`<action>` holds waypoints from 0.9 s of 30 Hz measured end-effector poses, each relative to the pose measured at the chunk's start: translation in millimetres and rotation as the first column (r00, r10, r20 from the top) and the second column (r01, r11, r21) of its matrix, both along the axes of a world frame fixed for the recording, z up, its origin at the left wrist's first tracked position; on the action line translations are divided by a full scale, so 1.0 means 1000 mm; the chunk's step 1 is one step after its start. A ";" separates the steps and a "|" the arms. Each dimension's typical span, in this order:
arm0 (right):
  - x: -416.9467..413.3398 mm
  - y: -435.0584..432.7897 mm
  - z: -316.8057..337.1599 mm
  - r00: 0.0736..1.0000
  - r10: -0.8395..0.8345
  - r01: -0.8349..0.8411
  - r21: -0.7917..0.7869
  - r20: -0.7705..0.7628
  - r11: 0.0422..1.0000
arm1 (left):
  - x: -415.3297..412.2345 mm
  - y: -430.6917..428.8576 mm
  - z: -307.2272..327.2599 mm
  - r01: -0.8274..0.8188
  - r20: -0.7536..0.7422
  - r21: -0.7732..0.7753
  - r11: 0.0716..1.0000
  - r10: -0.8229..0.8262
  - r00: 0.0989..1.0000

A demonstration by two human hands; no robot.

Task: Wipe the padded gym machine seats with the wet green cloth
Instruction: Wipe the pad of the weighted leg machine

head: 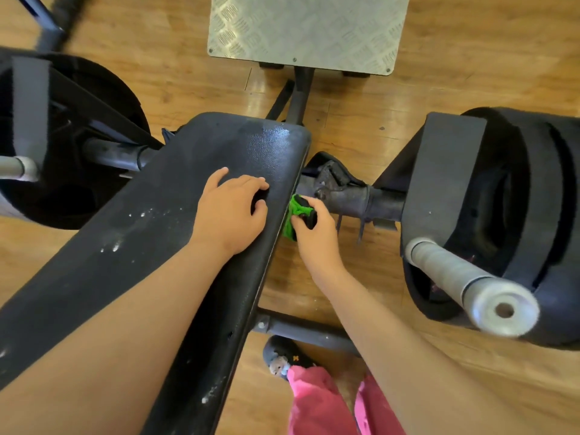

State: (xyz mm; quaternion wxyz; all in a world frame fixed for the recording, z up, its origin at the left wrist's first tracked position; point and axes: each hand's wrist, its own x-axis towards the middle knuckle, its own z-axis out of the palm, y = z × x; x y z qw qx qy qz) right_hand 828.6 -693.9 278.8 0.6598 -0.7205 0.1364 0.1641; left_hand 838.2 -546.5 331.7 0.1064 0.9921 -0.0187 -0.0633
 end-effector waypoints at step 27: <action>0.040 0.014 -0.008 0.995 -0.096 0.101 -0.245 0.032 0.964 | 0.001 0.001 -0.010 0.019 0.033 -0.098 0.995 -0.016 0.999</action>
